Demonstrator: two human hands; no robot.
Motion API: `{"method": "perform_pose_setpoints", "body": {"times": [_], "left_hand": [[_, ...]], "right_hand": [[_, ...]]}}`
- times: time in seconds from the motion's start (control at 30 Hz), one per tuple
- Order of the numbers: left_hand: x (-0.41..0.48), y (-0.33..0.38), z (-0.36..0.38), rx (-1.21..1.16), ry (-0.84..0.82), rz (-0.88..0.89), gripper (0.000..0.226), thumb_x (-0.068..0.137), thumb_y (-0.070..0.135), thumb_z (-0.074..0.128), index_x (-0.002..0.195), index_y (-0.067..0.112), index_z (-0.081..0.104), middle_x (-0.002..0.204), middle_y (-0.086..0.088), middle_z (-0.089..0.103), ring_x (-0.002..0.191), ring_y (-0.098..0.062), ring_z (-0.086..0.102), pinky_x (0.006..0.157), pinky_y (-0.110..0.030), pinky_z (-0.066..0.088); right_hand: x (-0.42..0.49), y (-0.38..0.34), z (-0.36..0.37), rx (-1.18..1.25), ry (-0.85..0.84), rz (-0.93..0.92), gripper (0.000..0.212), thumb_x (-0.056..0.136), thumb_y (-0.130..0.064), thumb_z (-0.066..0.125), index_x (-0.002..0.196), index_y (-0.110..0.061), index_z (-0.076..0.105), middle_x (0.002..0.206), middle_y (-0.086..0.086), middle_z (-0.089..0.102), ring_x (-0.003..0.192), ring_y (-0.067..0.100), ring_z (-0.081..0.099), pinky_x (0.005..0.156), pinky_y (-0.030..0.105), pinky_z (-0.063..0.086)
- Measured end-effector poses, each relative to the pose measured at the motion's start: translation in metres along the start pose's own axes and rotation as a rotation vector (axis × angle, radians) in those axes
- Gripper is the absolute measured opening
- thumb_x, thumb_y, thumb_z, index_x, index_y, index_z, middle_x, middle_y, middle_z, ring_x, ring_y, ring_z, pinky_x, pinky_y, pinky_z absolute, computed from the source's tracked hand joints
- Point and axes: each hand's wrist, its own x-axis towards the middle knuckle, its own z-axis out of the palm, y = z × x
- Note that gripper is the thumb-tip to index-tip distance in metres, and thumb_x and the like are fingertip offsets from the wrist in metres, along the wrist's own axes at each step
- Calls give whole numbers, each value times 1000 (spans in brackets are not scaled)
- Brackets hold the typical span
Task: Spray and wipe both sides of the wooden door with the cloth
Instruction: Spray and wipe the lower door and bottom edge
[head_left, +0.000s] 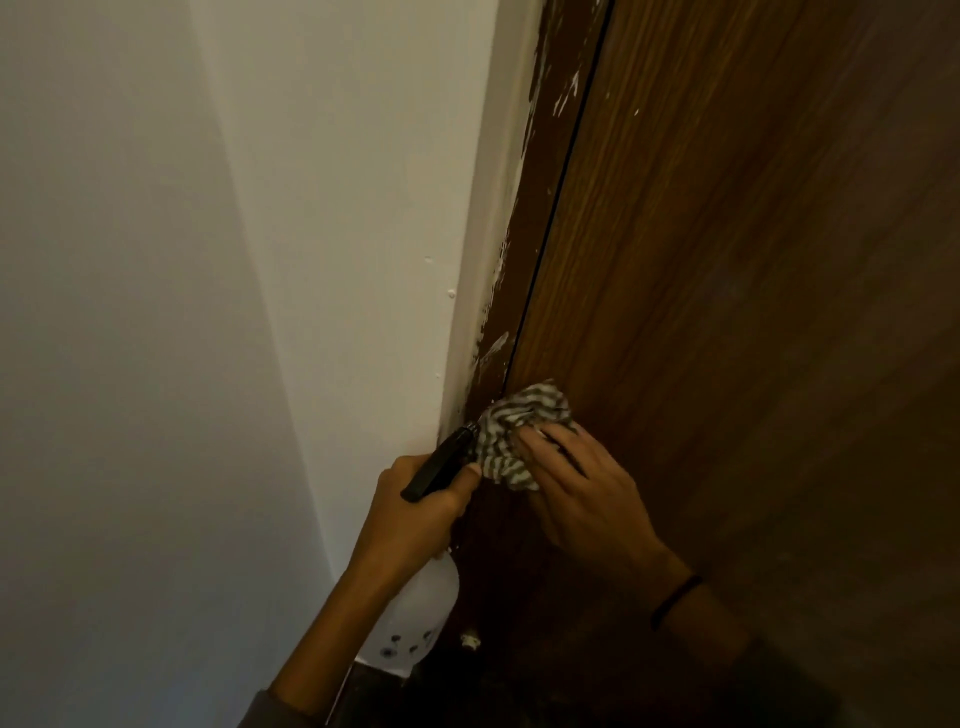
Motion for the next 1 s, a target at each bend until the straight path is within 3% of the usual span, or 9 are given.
{"method": "perform_pose_setpoints", "body": {"times": [0.17,0.23,0.3,0.43,0.57,0.7,0.8,0.93,1.0], "left_hand": [[0,-2,-5,26,-24,12,36,96,21,69,65,4,60,45,2,54,37,-10,50,44,-24,40],[1,-2,-6,30,-31,21,36,95,21,69,66,3,61,49,-1,57,38,-10,50,46,-26,41],[1,-2,-6,26,-30,29,35,95,20,70,66,1,63,53,-4,59,40,-10,51,49,-28,41],[-2,1,-7,2,-11,5,34,95,20,70,65,5,62,51,-1,57,39,-9,51,46,-25,41],[-5,5,-7,3,1,-4,35,95,22,69,63,9,61,51,-2,57,38,-9,51,44,-23,41],[-8,11,-9,13,13,21,35,95,23,69,64,10,61,49,0,56,37,-8,50,44,-21,40],[-11,16,-8,-8,13,45,35,96,23,68,66,8,61,54,-2,57,37,-7,49,44,-20,40],[-17,14,-9,-24,12,54,35,97,23,68,66,8,61,51,0,57,37,-7,49,44,-21,41],[-19,13,-11,-31,14,60,33,97,23,67,68,8,62,51,1,57,38,-6,50,44,-21,42]], "right_hand": [[4,-40,1,100,176,439,46,95,-14,44,139,-2,46,144,12,47,128,30,44,105,41,49],[6,-57,2,163,239,638,39,104,-22,38,135,-2,48,138,13,47,125,29,49,109,31,43],[8,-68,4,181,280,785,39,109,-29,30,132,-4,50,132,12,53,118,26,55,100,24,44],[7,-71,3,80,273,814,31,103,-22,42,119,-3,61,112,14,69,98,27,69,81,35,59],[12,-74,-11,36,170,848,33,101,-24,40,108,-7,68,97,5,73,86,26,73,85,48,60],[22,-70,-18,128,83,993,18,100,-23,54,102,-11,66,78,4,70,61,24,64,58,31,47],[19,-59,-20,328,37,1104,29,107,-29,41,107,-12,64,77,0,66,62,16,59,57,26,38],[11,-53,-40,864,305,1277,19,107,-25,47,117,-20,62,93,-11,67,80,0,66,60,13,48],[12,-59,-49,919,450,1277,18,107,-20,47,117,-26,60,97,-14,68,84,-6,65,64,11,50]]}}
